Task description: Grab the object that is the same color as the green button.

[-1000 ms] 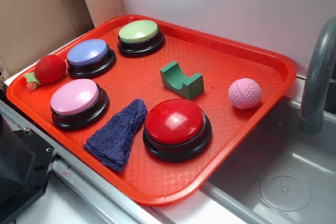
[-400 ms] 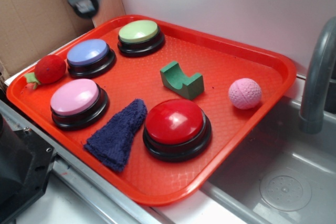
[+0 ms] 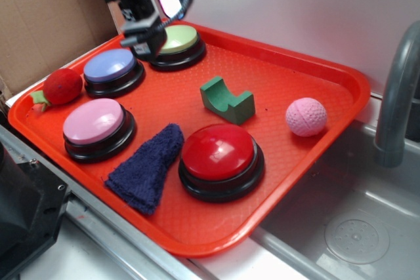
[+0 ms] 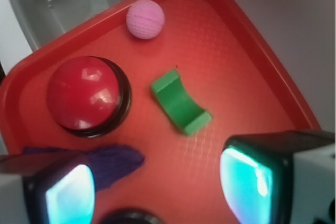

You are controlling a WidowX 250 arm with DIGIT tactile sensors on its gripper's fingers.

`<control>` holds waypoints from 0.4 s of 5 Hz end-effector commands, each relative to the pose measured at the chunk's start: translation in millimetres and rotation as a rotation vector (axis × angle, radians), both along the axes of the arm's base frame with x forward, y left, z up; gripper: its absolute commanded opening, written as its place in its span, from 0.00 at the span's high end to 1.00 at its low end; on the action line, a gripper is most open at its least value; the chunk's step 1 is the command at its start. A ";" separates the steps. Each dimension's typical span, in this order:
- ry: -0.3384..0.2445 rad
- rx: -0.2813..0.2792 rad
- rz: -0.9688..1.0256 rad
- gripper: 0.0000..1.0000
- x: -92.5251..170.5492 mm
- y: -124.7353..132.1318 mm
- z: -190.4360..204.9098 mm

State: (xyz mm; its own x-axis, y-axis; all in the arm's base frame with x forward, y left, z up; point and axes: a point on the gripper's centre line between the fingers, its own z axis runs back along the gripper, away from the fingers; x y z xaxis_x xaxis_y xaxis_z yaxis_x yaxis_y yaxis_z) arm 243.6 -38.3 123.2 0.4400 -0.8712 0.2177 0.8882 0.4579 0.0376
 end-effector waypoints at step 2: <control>-0.039 0.062 -0.134 0.00 34.2 -12.7 -59.7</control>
